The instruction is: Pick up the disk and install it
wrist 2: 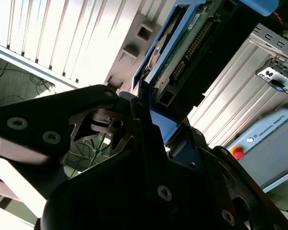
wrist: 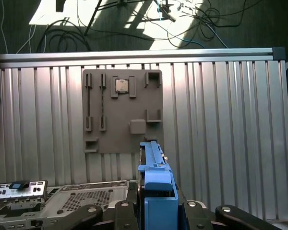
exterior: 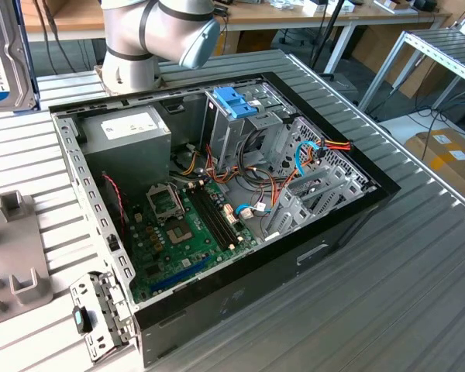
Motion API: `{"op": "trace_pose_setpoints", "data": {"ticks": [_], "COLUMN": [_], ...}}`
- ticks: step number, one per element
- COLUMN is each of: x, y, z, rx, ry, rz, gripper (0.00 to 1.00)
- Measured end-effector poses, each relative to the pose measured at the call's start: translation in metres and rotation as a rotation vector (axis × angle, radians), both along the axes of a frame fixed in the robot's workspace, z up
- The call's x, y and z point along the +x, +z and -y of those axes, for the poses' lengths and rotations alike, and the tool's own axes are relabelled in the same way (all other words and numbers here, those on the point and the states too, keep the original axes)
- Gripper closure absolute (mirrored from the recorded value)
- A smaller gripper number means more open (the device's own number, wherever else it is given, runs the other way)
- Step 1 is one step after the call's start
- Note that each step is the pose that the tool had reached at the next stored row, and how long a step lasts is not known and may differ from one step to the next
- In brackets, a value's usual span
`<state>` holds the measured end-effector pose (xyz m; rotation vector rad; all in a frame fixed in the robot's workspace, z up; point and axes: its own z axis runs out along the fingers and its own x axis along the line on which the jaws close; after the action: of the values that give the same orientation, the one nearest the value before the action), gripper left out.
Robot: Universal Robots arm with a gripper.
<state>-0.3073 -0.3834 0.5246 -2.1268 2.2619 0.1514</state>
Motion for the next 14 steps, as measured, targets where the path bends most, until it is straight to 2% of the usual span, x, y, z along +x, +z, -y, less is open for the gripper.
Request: {"op": "trace_pose_setpoints", "data": {"ticks": [14], "x": [0.0158], "y": [-0.001], "z": [0.0], "rx": [0.0], "ry": [0.0], "rz": [0.0001], "gripper": [0.63]}}
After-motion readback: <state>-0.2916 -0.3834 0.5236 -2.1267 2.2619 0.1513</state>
